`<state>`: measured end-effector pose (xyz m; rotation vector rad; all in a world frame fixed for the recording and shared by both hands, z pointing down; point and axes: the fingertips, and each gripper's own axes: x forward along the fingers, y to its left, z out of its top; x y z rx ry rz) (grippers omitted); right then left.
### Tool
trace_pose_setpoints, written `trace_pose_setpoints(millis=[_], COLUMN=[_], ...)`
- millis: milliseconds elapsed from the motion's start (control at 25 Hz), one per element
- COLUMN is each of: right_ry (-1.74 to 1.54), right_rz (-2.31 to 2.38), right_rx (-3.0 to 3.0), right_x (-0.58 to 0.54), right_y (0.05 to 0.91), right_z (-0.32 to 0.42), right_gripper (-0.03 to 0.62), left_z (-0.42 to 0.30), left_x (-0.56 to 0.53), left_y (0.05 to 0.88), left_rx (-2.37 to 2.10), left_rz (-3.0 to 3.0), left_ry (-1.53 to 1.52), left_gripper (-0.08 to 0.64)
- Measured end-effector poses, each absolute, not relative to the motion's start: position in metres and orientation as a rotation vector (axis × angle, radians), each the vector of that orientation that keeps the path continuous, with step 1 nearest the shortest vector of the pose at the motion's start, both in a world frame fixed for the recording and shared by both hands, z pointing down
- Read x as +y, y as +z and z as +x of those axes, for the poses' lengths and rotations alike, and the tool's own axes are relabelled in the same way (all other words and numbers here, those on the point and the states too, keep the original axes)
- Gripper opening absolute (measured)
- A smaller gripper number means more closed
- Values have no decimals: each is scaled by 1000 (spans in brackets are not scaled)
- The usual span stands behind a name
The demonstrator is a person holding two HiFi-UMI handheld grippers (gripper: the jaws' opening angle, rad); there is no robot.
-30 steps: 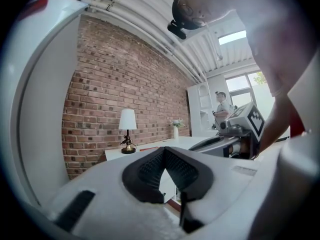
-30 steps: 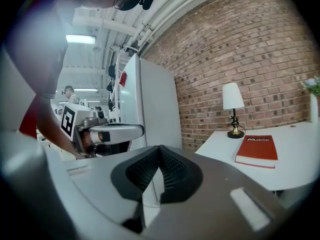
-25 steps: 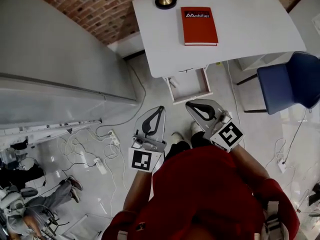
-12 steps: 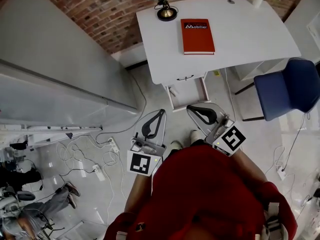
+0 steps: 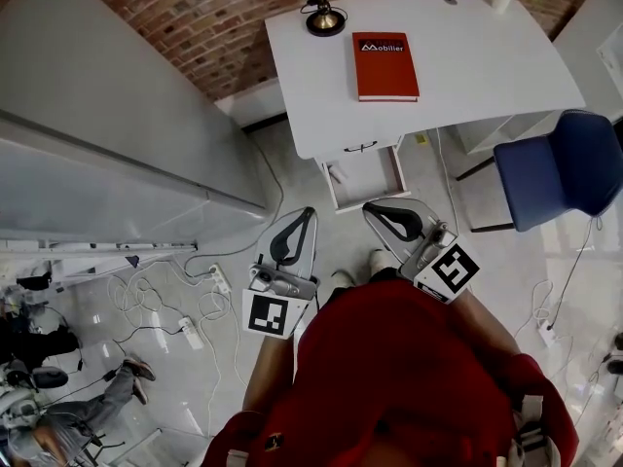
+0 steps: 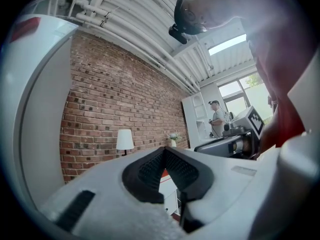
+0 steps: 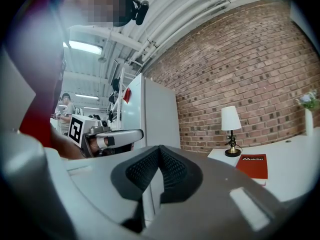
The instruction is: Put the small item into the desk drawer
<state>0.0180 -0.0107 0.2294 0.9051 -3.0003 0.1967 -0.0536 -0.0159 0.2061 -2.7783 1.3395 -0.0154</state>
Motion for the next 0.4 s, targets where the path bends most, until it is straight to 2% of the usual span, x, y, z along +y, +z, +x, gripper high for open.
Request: trace_pose_setpoints(millis=[400], right_ry=[184], right_rz=[938], right_rx=[-2971], right_x=[-13], right_y=[231], right_z=[17], right_gripper=[11], left_z=[-60], left_x=[-19], left_y=[211], left_rx=[1333], left_rz=[-2793], left_ry=[3], left_gripper=[6])
